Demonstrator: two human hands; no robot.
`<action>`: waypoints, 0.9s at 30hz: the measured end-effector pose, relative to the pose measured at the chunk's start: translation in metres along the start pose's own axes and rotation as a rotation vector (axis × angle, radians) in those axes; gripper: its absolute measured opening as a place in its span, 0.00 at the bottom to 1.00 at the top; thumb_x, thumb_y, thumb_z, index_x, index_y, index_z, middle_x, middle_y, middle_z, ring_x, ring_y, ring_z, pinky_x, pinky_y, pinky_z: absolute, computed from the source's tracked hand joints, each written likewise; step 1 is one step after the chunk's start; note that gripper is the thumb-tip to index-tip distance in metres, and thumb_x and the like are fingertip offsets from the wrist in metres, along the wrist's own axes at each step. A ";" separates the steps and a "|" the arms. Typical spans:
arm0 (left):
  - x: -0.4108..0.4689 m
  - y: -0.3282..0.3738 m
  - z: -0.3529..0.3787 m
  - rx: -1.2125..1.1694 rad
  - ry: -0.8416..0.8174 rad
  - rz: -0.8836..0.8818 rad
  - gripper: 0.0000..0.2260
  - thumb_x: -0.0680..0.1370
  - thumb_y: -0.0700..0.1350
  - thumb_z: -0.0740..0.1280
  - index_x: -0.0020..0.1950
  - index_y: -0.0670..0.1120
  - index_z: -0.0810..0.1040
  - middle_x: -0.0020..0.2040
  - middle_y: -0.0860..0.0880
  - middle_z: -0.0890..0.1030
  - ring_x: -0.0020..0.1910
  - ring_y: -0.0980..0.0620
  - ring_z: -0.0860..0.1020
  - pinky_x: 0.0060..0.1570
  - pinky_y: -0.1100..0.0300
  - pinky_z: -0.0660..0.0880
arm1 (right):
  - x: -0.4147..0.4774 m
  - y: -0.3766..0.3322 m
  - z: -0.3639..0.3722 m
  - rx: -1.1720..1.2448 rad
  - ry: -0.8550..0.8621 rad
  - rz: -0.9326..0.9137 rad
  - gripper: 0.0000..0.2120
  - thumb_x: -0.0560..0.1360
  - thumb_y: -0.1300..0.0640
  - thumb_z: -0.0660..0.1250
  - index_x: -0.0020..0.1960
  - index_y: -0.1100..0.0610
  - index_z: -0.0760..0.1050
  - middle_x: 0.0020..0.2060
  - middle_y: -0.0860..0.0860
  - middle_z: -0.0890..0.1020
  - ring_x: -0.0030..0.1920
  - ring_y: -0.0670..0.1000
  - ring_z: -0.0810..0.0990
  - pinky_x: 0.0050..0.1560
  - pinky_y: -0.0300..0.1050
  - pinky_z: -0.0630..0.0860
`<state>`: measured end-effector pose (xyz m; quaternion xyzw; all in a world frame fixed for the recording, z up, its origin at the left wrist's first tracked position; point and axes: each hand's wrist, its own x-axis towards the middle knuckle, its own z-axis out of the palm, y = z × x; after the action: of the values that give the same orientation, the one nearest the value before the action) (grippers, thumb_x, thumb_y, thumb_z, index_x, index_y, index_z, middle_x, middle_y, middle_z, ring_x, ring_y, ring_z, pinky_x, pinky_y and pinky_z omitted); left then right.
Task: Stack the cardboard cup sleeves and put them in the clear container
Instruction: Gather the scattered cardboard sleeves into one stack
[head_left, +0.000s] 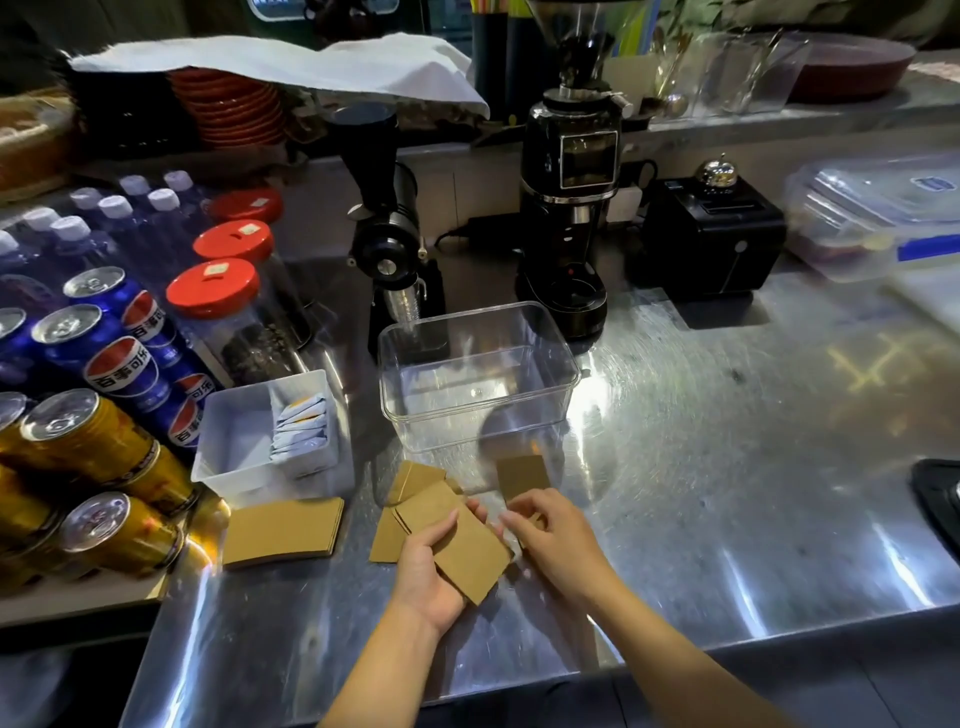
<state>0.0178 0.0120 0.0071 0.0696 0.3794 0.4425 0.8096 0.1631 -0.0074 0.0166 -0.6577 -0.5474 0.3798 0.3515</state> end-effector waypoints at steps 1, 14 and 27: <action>0.000 0.002 -0.002 -0.018 0.006 0.008 0.08 0.69 0.39 0.65 0.41 0.37 0.83 0.35 0.42 0.84 0.33 0.45 0.83 0.49 0.47 0.76 | 0.003 0.000 -0.001 -0.054 0.062 0.039 0.09 0.73 0.51 0.67 0.48 0.56 0.77 0.44 0.51 0.78 0.41 0.43 0.76 0.41 0.33 0.72; -0.004 0.009 -0.012 -0.110 0.073 -0.028 0.09 0.67 0.41 0.68 0.46 0.41 0.79 0.37 0.44 0.81 0.36 0.49 0.80 0.45 0.49 0.78 | 0.016 0.007 -0.001 -0.505 0.028 0.431 0.33 0.65 0.46 0.74 0.60 0.61 0.63 0.59 0.59 0.70 0.60 0.60 0.71 0.58 0.54 0.70; 0.000 0.019 -0.009 -0.112 0.039 0.027 0.09 0.67 0.42 0.69 0.46 0.42 0.77 0.37 0.44 0.80 0.36 0.49 0.80 0.43 0.51 0.79 | 0.016 0.001 -0.009 0.226 0.119 0.181 0.11 0.72 0.61 0.68 0.46 0.51 0.67 0.44 0.53 0.78 0.40 0.49 0.78 0.33 0.36 0.72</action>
<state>-0.0008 0.0211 0.0094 0.0207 0.3689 0.4749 0.7987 0.1733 0.0082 0.0178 -0.6818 -0.4180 0.4296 0.4193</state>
